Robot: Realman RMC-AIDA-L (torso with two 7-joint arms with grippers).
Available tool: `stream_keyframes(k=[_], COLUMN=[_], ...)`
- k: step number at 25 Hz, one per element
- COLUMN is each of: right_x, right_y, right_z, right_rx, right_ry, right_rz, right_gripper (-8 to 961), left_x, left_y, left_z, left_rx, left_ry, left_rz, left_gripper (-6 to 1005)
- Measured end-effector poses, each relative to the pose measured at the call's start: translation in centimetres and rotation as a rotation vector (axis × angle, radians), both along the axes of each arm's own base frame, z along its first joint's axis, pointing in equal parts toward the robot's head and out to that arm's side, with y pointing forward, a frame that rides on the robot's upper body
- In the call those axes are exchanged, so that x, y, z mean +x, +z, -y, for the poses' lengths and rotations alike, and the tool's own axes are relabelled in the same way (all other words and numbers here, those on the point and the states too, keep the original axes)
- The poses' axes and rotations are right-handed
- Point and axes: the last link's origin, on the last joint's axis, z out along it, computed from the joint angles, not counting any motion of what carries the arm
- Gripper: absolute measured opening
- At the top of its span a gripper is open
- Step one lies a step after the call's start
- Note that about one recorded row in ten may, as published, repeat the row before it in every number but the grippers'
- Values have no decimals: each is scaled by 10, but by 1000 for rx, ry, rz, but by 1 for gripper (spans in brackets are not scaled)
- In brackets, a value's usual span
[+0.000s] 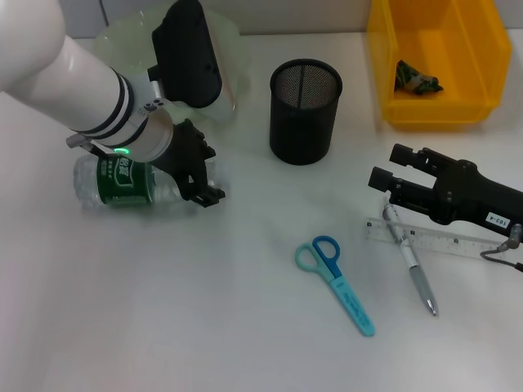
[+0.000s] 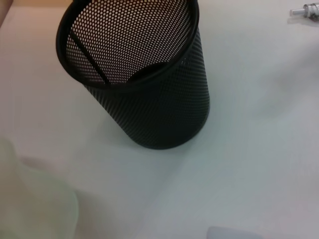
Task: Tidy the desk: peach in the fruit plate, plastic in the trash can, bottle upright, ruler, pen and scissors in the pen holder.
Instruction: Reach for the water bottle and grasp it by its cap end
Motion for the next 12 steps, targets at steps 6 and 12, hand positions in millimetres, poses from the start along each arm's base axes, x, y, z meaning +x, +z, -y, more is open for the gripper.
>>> stream_keyframes(k=[6,12], right_x=[0,-1], right_y=[0,-1], right_z=[-3,-5], right_rx=[4,7], right_ry=[-5,-5], right_rz=[8,13], right_gripper=[767,767], left_x=[-1,-1], left_y=[0,-1], left_z=[-2,-3], left_rx=[8,4], left_ry=[-23,-38], left_rz=[-13,-36], left_gripper=[707,529])
